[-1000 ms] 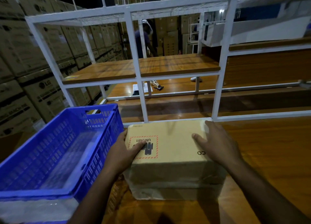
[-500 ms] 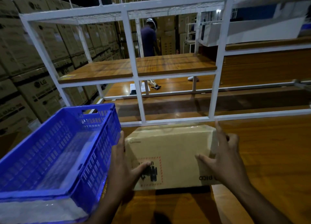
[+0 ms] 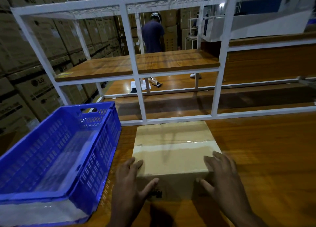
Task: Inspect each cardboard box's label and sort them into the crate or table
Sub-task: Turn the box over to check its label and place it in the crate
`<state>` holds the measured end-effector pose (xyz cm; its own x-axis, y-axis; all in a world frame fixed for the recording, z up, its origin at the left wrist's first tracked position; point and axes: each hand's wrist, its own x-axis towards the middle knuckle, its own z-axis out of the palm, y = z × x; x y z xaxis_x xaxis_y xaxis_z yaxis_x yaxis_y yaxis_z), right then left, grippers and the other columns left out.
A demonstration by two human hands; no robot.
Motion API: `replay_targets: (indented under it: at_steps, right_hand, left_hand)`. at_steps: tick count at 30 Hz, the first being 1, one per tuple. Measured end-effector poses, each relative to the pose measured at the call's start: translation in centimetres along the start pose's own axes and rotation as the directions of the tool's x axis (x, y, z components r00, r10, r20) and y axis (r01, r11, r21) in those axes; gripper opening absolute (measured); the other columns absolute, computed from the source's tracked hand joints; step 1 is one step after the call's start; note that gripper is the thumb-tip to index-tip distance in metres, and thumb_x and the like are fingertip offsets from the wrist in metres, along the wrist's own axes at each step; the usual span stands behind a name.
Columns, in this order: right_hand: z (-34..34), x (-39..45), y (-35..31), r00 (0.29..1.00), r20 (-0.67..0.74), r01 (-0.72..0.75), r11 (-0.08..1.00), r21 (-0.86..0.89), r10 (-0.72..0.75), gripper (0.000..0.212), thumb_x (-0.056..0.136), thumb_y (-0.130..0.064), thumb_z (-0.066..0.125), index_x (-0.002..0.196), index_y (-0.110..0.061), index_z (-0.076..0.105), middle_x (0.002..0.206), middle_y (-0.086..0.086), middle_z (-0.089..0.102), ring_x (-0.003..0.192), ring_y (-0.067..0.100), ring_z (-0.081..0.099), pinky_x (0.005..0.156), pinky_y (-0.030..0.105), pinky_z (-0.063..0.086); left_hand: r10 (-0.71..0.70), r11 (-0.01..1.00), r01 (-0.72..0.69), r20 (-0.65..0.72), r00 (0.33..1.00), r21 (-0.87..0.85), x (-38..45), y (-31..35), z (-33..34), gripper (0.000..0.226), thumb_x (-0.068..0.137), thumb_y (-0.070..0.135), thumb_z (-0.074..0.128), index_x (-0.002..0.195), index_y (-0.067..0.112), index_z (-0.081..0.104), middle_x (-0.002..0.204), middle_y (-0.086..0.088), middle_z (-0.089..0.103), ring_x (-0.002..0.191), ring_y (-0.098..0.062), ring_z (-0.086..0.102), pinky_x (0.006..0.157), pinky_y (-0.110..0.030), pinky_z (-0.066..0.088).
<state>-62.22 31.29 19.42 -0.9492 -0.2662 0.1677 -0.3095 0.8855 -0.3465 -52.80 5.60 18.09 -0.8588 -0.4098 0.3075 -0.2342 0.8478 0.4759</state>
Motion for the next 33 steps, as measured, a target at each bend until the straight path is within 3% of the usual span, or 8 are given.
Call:
replay_targets:
  at_steps: [2, 4, 7, 11, 15, 19, 22, 33]
  right_hand:
    - [0.0, 0.6, -0.2, 0.999, -0.018, 0.032, 0.996, -0.083, -0.033, 0.074, 0.072, -0.072, 0.066, 0.135, -0.035, 0.053, 0.150, -0.004, 0.044, 0.144, 0.022, 0.027, 0.115, 0.052, 0.020]
    - [0.0, 1.3, -0.8, 0.993, 0.010, 0.117, 0.984, -0.136, -0.117, 0.079, 0.074, -0.081, 0.052, 0.137, -0.034, 0.052, 0.151, -0.005, 0.042, 0.146, 0.020, 0.027, 0.115, 0.058, 0.007]
    - [0.3, 2.1, -2.0, 0.971, 0.111, 0.226, 0.964, -0.140, -0.211, 0.090, 0.081, -0.084, 0.023, 0.153, -0.029, 0.028, 0.161, -0.008, 0.020, 0.149, 0.010, 0.009, 0.117, 0.051, -0.012]
    - [0.6, 2.3, -2.5, 0.974, 0.114, 0.215, 0.958, -0.187, -0.197, 0.091, 0.084, -0.085, 0.014, 0.147, -0.027, 0.041, 0.153, -0.005, 0.037, 0.140, 0.008, 0.018, 0.117, 0.050, 0.007]
    - [-0.5, 2.6, -2.9, 0.965, 0.168, 0.224, 0.964, -0.141, -0.200, 0.102, 0.073, -0.087, 0.003, 0.155, -0.030, 0.019, 0.162, -0.010, 0.013, 0.148, 0.006, 0.004, 0.116, 0.040, -0.013]
    - [-0.8, 3.8, -3.5, 0.955, 0.214, 0.231, 0.968, -0.096, -0.207, 0.109, 0.069, -0.087, -0.012, 0.156, -0.027, 0.012, 0.164, -0.009, 0.006, 0.149, 0.006, -0.001, 0.120, 0.043, -0.011]
    - [0.3, 4.6, -3.6, 0.944, 0.235, 0.271, 0.950, -0.155, -0.231, 0.108, 0.069, -0.083, -0.020, 0.157, -0.024, 0.002, 0.164, -0.006, -0.004, 0.149, 0.008, -0.009, 0.120, 0.048, -0.011]
    - [0.3, 5.3, -3.4, 0.948, 0.205, 0.265, 0.960, -0.085, -0.244, 0.102, 0.074, -0.082, -0.009, 0.155, -0.027, 0.018, 0.163, -0.009, 0.012, 0.149, 0.005, 0.004, 0.121, 0.039, -0.009]
  left_hand:
    - [0.068, 0.994, -0.066, -0.024, 0.997, 0.083, 0.7, 0.2, 0.1, 0.081, 0.076, 0.090, 0.037, 0.134, 0.036, 0.057, 0.154, 0.009, 0.040, 0.146, -0.014, 0.022, 0.117, -0.044, 0.025]
    - [0.122, 0.979, -0.131, 0.069, 0.990, 0.158, 1.9, 1.0, 0.1, 0.082, 0.083, 0.088, 0.024, 0.144, 0.038, 0.046, 0.161, 0.013, 0.028, 0.152, -0.010, 0.005, 0.125, -0.046, 0.009]
    - [0.170, 0.939, -0.227, 0.227, 0.959, 0.259, 3.4, 2.0, 0.7, 0.089, 0.086, 0.086, 0.008, 0.158, 0.035, 0.020, 0.166, 0.013, 0.015, 0.151, -0.002, -0.006, 0.126, -0.041, -0.003]
    - [0.148, 0.923, -0.239, 0.295, 0.944, 0.302, 3.8, 2.4, 0.8, 0.087, 0.088, 0.084, 0.005, 0.158, 0.034, 0.017, 0.166, 0.013, 0.012, 0.152, -0.002, 0.000, 0.125, -0.040, -0.006]
    - [0.122, 0.918, -0.228, 0.317, 0.941, 0.325, 4.0, 2.6, 0.7, 0.089, 0.086, 0.085, 0.005, 0.157, 0.034, 0.021, 0.165, 0.013, 0.017, 0.152, -0.002, 0.004, 0.125, -0.041, -0.006]
    - [0.135, 0.927, -0.231, 0.312, 0.941, 0.295, 5.1, 2.8, 0.9, 0.091, 0.085, 0.086, 0.007, 0.156, 0.032, 0.027, 0.164, 0.010, 0.023, 0.151, -0.005, 0.013, 0.125, -0.040, 0.001]
    - [0.166, 0.907, -0.282, 0.351, 0.921, 0.312, 5.5, 2.9, 1.3, 0.085, 0.091, 0.081, 0.008, 0.159, 0.030, 0.016, 0.167, 0.008, 0.014, 0.152, -0.004, 0.005, 0.125, -0.041, -0.003]
    - [0.151, 0.956, -0.221, 0.323, 0.934, 0.191, 6.3, 3.3, 0.7, 0.077, 0.090, 0.078, 0.013, 0.152, 0.036, 0.036, 0.161, 0.015, 0.032, 0.148, 0.000, 0.020, 0.126, -0.043, 0.005]
